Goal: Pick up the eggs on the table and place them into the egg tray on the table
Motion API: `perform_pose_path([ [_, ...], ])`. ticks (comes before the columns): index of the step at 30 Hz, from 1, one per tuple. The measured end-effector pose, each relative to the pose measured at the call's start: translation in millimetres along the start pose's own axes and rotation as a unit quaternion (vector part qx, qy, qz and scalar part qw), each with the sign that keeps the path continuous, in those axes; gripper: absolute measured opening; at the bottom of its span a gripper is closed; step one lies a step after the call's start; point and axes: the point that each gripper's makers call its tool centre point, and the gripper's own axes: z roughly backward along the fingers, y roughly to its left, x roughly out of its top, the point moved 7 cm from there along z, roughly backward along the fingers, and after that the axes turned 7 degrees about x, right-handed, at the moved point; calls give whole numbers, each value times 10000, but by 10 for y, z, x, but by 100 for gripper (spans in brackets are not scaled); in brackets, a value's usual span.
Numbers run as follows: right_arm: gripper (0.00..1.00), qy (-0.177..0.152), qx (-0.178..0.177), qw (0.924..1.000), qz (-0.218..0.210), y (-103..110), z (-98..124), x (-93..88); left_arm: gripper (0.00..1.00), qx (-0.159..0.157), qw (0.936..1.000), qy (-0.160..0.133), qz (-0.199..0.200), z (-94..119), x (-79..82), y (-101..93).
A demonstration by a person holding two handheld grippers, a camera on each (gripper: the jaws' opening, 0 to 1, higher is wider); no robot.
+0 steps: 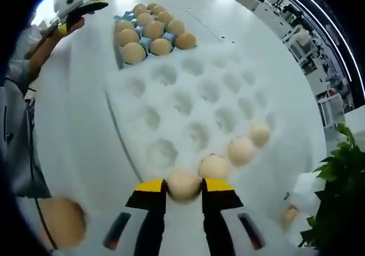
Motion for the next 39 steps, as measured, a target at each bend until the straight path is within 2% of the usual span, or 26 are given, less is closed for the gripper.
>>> perform_pose_path([
  [21,26,-162,-66,9984,536,66,34,214,68,-34,10000,28,-5,-7,-3,6],
  [24,26,-268,-87,9959,862,105,42,356,68,-47,10000,37,-16,-10,0,0],
  [39,26,-390,-74,9899,1361,208,30,551,68,-18,10000,52,-60,5,8,14],
])
